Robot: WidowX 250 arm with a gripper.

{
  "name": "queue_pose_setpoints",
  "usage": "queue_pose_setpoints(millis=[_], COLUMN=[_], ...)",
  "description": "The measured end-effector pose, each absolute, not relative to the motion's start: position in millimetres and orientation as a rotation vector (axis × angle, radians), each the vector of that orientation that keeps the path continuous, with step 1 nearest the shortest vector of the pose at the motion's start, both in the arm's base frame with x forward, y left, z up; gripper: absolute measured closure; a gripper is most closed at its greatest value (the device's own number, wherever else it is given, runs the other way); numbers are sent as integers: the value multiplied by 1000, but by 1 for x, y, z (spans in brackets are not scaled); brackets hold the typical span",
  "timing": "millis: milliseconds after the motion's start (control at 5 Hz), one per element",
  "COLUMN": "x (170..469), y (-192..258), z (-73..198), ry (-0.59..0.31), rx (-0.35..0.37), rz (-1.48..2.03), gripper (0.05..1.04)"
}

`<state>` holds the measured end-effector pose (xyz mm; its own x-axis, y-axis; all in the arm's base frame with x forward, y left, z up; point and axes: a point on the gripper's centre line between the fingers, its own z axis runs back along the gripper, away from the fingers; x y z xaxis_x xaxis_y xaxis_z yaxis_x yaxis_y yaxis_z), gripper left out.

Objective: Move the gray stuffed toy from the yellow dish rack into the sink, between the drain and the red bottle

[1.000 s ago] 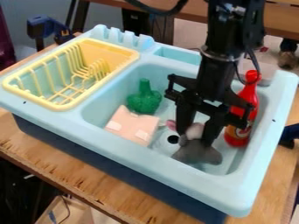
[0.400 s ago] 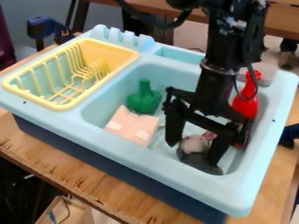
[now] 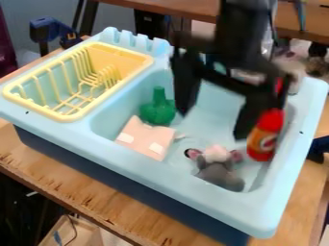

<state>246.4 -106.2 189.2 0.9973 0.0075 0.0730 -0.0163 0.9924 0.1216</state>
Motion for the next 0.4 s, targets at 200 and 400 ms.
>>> queue_pose_setpoints(millis=[200,400], x=[230,225], y=[-96,-101], z=[219,239], ry=[-119,-23], rx=[109,111], rz=[36,-41], gripper=[75,75])
